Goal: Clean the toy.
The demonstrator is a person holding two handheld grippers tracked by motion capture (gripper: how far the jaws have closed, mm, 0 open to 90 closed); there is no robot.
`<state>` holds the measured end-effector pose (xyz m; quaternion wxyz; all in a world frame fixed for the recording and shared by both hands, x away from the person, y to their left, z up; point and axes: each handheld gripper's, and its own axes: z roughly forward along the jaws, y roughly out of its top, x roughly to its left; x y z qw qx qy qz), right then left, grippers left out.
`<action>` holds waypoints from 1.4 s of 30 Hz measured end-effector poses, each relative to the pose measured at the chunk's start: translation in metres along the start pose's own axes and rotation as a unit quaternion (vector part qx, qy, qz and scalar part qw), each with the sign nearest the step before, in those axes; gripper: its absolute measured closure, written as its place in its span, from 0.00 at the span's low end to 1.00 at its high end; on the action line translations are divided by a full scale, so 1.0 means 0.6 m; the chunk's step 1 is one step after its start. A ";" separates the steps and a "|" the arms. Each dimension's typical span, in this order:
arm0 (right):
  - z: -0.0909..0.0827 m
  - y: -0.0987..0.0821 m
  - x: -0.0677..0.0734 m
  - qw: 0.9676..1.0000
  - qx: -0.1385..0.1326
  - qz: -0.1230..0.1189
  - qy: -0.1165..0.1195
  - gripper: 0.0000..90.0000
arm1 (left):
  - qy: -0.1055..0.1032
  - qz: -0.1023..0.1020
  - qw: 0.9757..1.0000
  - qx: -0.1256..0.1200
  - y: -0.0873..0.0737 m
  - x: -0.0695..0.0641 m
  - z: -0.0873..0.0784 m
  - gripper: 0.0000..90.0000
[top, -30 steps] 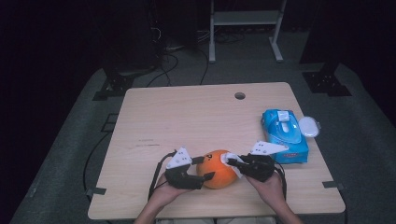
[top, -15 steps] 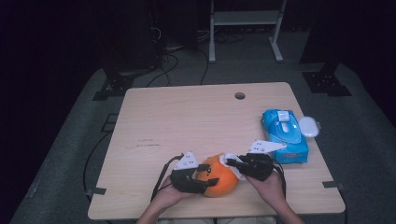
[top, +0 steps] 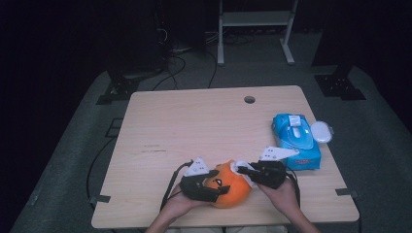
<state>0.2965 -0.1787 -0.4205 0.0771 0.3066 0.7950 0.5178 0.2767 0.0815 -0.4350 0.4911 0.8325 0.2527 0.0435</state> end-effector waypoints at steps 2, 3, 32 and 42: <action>-0.002 -0.001 0.005 1.000 0.004 -0.008 -0.002 0.90 | -0.006 0.004 1.000 0.000 0.001 0.000 -0.001 0.34; -0.003 -0.001 0.008 1.000 0.008 -0.015 -0.002 0.90 | -0.010 0.000 1.000 -0.003 0.002 0.001 -0.001 0.34; -0.129 -0.081 -0.072 0.998 0.040 0.009 -0.050 0.87 | 0.021 0.022 1.000 0.007 0.060 -0.020 0.029 0.21; -0.130 -0.086 -0.082 0.997 0.048 0.009 -0.054 0.74 | 0.020 0.009 0.999 0.036 0.060 -0.008 0.042 0.23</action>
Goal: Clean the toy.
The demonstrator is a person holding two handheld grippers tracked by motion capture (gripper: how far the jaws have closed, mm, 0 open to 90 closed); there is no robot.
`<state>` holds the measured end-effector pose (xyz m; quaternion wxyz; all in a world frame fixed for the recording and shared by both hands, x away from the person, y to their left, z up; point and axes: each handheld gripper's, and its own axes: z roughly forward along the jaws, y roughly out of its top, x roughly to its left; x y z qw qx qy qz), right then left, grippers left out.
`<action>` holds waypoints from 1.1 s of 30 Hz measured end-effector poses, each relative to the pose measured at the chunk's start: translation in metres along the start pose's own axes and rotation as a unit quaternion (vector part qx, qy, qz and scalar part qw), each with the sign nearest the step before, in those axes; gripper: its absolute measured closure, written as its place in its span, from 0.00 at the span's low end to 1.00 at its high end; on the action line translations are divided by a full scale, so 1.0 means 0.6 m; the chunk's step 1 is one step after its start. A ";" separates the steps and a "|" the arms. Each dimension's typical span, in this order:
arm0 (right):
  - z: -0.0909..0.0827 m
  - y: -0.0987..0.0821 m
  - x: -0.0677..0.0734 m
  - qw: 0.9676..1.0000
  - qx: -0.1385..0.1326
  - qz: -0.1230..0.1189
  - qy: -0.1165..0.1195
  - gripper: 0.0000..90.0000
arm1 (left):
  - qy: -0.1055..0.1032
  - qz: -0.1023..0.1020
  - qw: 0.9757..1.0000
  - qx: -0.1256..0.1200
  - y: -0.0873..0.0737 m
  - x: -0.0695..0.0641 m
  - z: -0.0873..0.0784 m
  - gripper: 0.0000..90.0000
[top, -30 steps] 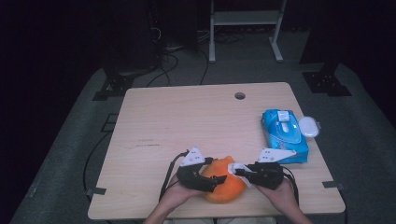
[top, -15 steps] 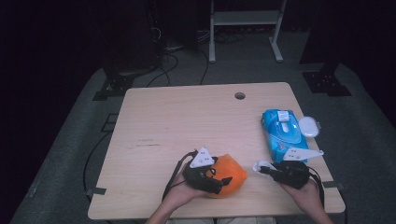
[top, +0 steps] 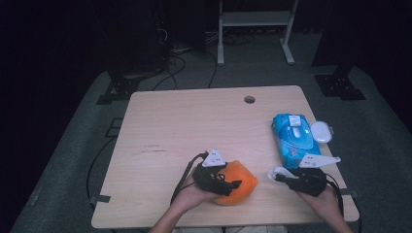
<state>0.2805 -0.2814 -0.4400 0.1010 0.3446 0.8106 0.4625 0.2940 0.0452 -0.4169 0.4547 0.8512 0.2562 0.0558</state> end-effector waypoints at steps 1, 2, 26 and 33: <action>0.000 0.000 0.000 1.000 0.001 -0.001 0.001 0.73 | 0.000 -0.002 1.000 0.003 -0.001 0.001 0.002 0.24; 0.000 0.000 -0.001 1.000 0.001 0.000 0.003 0.69 | 0.001 -0.002 1.000 0.006 -0.003 0.001 0.003 0.24; 0.006 -0.001 -0.003 0.999 0.023 -0.011 -0.021 0.45 | 0.051 0.052 0.997 -0.017 0.004 -0.004 -0.015 0.68; 0.015 0.007 -0.001 0.999 0.024 -0.020 -0.029 0.43 | 0.093 0.033 0.994 -0.041 0.022 0.043 -0.032 0.68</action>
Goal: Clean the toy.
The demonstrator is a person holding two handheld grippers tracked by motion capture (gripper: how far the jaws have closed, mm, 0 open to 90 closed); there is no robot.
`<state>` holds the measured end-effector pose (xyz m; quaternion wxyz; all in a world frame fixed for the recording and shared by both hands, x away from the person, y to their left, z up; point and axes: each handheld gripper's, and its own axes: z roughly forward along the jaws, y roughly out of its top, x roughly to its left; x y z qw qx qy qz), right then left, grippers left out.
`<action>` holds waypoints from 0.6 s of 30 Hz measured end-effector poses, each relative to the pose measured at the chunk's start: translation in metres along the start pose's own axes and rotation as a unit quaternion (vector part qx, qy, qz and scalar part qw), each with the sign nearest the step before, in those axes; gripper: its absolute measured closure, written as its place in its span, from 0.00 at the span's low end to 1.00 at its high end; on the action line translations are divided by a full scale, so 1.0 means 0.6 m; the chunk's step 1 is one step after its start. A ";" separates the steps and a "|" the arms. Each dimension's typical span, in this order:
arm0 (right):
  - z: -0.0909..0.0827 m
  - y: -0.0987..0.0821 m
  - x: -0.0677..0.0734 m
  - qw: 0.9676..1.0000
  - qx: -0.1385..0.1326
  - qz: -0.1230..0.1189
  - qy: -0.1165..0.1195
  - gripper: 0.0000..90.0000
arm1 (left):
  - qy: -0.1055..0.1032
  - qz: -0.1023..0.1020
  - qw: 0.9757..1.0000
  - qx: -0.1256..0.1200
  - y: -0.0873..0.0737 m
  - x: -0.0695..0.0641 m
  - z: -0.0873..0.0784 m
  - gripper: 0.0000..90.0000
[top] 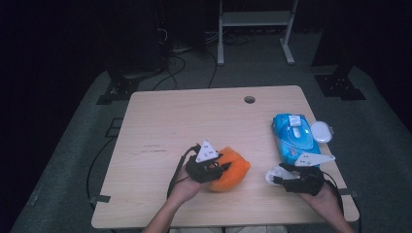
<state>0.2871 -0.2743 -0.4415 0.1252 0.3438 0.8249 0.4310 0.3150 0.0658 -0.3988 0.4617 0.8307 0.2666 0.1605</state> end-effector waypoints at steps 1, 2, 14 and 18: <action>0.002 0.002 0.001 1.000 -0.001 -0.004 -0.002 0.43 | 0.005 -0.001 1.000 -0.001 0.003 0.009 0.000 0.68; 0.003 0.004 0.002 1.000 -0.002 -0.004 0.000 0.43 | 0.012 -0.002 1.000 -0.004 0.005 0.017 0.000 0.68; 0.044 0.032 -0.004 0.999 -0.033 0.006 -0.018 0.43 | 0.069 -0.035 0.997 0.001 -0.010 0.088 0.044 0.59; 0.069 0.037 0.000 1.000 0.011 -0.009 -0.019 0.43 | 0.068 -0.039 0.996 -0.031 0.002 0.079 0.024 0.41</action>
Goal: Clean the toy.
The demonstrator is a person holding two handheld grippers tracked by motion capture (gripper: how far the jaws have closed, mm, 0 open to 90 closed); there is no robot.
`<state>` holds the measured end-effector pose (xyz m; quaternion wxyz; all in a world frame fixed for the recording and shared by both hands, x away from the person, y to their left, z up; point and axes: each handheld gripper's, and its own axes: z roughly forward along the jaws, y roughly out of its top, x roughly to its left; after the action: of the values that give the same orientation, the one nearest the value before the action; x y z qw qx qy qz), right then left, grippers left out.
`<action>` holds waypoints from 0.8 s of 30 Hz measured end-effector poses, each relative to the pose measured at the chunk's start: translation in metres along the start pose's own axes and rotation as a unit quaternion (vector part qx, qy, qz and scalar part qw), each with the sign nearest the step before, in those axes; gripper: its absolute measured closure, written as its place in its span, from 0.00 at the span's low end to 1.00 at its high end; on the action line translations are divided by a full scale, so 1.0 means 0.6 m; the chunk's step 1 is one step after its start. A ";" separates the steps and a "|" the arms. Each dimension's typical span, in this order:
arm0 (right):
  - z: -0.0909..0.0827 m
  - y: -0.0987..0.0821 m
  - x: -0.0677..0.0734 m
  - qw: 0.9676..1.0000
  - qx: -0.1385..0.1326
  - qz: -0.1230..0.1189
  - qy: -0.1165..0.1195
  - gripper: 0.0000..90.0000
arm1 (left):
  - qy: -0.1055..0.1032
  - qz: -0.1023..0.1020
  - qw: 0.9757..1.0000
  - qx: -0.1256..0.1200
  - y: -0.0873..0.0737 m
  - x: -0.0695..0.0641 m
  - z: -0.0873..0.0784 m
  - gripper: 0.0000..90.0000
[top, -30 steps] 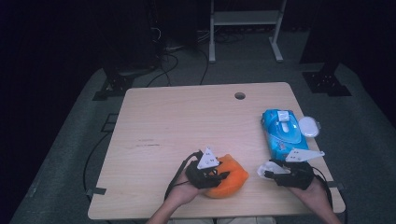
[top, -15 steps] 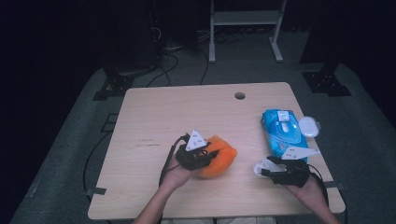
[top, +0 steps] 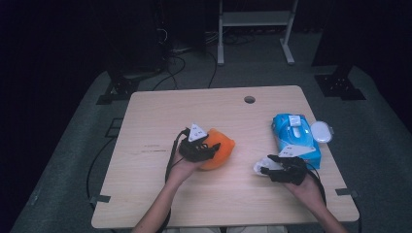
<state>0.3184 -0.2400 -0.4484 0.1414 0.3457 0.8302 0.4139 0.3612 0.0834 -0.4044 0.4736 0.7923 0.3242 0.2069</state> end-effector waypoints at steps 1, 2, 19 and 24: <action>0.001 -0.001 0.001 1.000 -0.001 -0.001 0.003 0.43 | 0.001 0.000 1.000 -0.015 0.007 -0.006 -0.009 0.38; 0.002 -0.001 0.002 1.000 -0.003 -0.001 0.004 0.43 | 0.006 0.003 1.000 -0.031 0.014 -0.017 -0.016 0.35; -0.019 0.016 0.028 0.999 -0.041 -0.003 0.018 0.41 | -0.072 0.089 0.993 -0.007 -0.006 -0.167 0.028 0.25; -0.010 0.020 0.023 0.999 0.032 -0.005 0.014 0.43 | -0.063 0.087 0.994 0.004 -0.013 -0.169 0.034 0.24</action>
<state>0.3107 -0.2290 -0.4347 0.1210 0.3402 0.8466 0.3909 0.3000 0.0015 -0.4230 0.4707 0.8307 0.2243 0.1953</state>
